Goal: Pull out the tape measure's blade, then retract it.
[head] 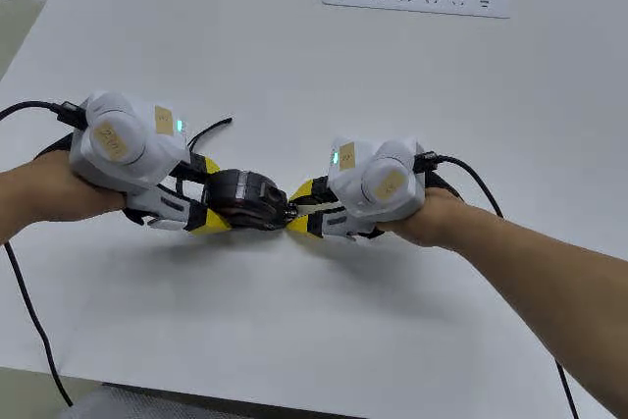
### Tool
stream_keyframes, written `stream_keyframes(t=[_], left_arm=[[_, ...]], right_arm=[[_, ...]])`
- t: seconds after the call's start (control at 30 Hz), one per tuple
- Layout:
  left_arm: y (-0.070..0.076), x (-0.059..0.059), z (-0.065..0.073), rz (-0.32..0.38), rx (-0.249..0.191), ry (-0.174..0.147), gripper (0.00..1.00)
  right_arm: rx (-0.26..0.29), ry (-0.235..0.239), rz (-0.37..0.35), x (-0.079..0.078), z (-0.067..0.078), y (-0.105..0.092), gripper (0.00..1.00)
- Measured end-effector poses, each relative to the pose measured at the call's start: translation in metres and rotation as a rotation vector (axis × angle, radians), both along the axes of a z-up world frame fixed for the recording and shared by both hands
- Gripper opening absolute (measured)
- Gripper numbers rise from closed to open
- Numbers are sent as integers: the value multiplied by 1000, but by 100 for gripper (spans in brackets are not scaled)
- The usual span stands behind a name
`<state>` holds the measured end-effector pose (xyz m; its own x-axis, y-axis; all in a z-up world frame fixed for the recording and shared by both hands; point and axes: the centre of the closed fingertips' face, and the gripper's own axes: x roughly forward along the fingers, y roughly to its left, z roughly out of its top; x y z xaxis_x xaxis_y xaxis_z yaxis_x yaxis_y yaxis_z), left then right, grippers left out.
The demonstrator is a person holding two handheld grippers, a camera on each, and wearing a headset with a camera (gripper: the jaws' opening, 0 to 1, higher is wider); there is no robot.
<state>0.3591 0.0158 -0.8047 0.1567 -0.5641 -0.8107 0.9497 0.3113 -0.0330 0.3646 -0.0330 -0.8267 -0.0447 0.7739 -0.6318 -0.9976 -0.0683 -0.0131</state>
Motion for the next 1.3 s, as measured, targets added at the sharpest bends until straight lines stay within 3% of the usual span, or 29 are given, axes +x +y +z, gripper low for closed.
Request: stream_keyframes(t=[0.43,0.7,1.3], left_arm=[[1,0,0,-7,-1,9,29],[1,0,0,-9,0,12,29],[6,0,-2,-3,3,18,29]], right_arm=[[-11,17,-11,1,0,1,12],[-36,2,5,0,-1,1,11],[-35,-15,15,-1,3,1,11]])
